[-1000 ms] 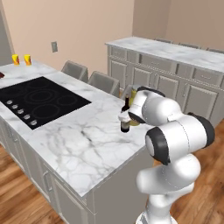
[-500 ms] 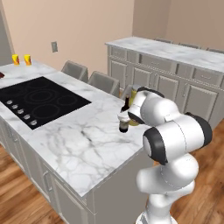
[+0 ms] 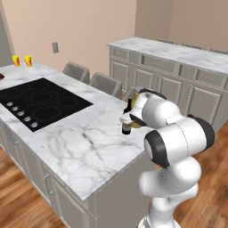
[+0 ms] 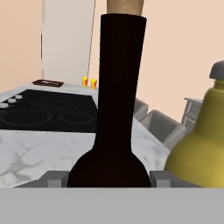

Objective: Place the drinks on the dining counter in a tight cluster.

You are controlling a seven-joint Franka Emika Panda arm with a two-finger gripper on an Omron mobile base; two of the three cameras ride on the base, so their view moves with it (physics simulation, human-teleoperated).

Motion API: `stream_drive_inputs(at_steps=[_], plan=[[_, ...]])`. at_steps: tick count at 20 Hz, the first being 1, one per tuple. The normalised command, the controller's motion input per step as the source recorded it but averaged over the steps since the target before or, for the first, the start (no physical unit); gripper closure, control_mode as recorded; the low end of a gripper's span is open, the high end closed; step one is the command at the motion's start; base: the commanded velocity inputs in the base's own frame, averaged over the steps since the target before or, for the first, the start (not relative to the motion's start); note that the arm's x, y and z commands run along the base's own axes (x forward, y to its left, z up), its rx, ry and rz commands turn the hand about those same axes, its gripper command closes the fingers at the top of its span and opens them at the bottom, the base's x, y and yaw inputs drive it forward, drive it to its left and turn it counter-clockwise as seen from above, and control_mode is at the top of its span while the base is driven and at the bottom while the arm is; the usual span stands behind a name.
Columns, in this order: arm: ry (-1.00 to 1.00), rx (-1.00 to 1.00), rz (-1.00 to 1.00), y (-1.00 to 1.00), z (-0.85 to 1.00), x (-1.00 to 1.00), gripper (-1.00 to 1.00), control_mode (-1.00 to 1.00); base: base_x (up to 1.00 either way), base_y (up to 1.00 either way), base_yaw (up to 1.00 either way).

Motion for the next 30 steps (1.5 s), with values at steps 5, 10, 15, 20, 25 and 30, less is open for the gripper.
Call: stream_drive_inputs(at_steps=[5, 10, 15, 20, 25, 30], plan=[[0.00, 0.00, 0.00, 0.00, 0.00, 0.00, -1.00, -1.00, 0.00, 0.00, 0.00], [0.00, 0.00, 0.00, 0.00, 0.07, 0.00, -1.00, -1.00, 0.00, 0.00, 0.00], [0.00, 0.00, 0.00, 0.00, 0.21, -0.05, -1.00, -1.00, 0.00, 0.00, 0.00], [0.00, 0.00, 0.00, -0.08, 0.34, -0.46, -1.00, -1.00, 0.00, 0.00, 0.00], [0.14, 0.00, 0.00, -0.44, 0.82, -0.44, -1.00, -1.00, 0.00, 0.00, 0.00], [0.42, 0.00, -0.01, -0.48, 0.90, -0.06, -1.00, -1.00, 0.00, 0.00, 0.00]])
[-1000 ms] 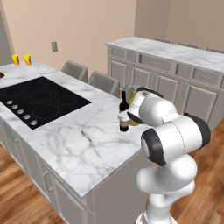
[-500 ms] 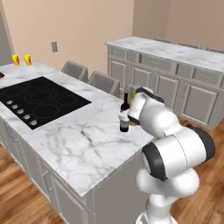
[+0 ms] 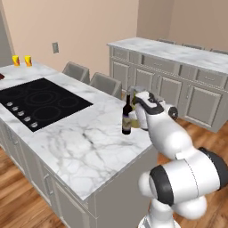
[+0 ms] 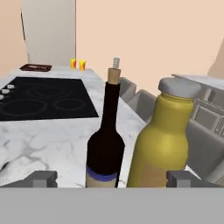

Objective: Place the drinks on the dining counter in a tight cluster.

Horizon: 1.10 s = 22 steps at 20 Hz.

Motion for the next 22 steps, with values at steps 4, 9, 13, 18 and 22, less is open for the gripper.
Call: stream_drive_inputs(at_steps=[4, 9, 13, 18, 22], plan=[[0.45, 0.00, 0.00, -0.20, 0.50, -0.29, -1.00, -1.00, 0.00, 0.00, 0.00], [0.33, 0.00, 0.01, 0.00, 0.54, -0.73, -1.00, -1.00, 0.00, 0.00, 0.00], [0.32, 0.01, 0.00, 0.00, 0.64, -0.88, -1.00, -1.00, 0.00, 0.00, 0.00], [0.24, 0.02, 0.00, 0.00, 0.04, -1.00, -1.00, -1.00, 0.00, 0.00, 0.00], [0.13, 0.00, 0.00, 0.06, 0.26, -1.00, -1.00, -1.00, 0.00, 0.00, 0.00]])
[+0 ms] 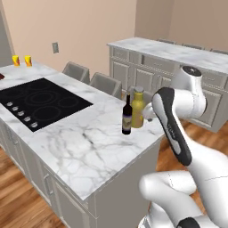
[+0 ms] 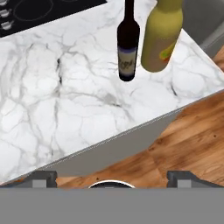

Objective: Place the drinks on the dining counter in a tight cluster.

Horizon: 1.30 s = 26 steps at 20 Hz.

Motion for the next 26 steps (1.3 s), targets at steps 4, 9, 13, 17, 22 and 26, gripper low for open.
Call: stream_drive_inputs(at_steps=[4, 9, 13, 17, 22, 26], plan=[[-0.02, 0.00, 0.00, 0.00, 0.06, -0.96, -1.00, -1.00, 0.00, 0.00, 0.00], [-0.02, 0.00, 0.00, 0.00, 0.00, -0.53, -1.00, -1.00, 0.00, 0.00, 0.00], [0.00, 0.00, 0.00, 0.00, 0.00, 0.00, -1.00, -1.00, 0.00, 0.00, 0.00], [0.00, 0.00, -0.02, 0.00, 0.00, -0.19, -1.00, 1.00, -0.17, -0.03, -0.03], [0.00, 0.00, 0.00, 0.00, 0.00, 0.00, -1.00, 1.00, -0.95, -0.24, -0.25], [0.00, 0.00, 0.00, 0.00, 0.00, 0.00, -1.00, 1.00, -0.36, -0.12, -0.73]])
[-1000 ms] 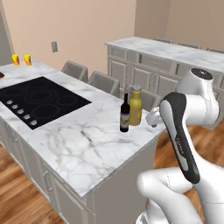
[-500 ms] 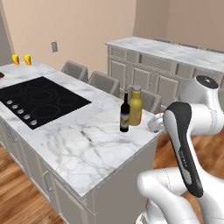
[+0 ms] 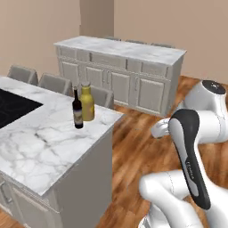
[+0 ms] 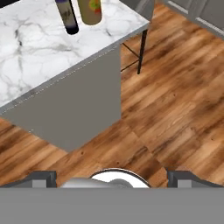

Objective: Place the drinks on the dining counter in a tight cluster.

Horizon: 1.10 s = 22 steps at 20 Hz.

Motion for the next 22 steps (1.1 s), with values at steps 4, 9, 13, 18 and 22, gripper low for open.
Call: stream_drive_inputs(at_steps=[4, 9, 13, 18, 22], plan=[[0.00, 0.00, 0.00, 0.00, 0.00, 0.00, -1.00, 1.00, 0.00, 0.00, -1.00], [0.00, 0.00, 0.00, 0.00, 0.00, 0.00, -1.00, 1.00, 0.49, 0.40, -0.89], [0.00, 0.00, 0.00, 0.00, 0.00, 0.00, -1.00, 1.00, 0.59, 0.47, -0.86], [0.00, 0.00, 0.00, 0.00, 0.00, 0.00, -1.00, 1.00, 0.49, 0.28, -0.87], [0.00, 0.00, 0.00, 0.00, 0.00, 0.00, -1.00, 1.00, 0.84, 0.01, -0.56]])
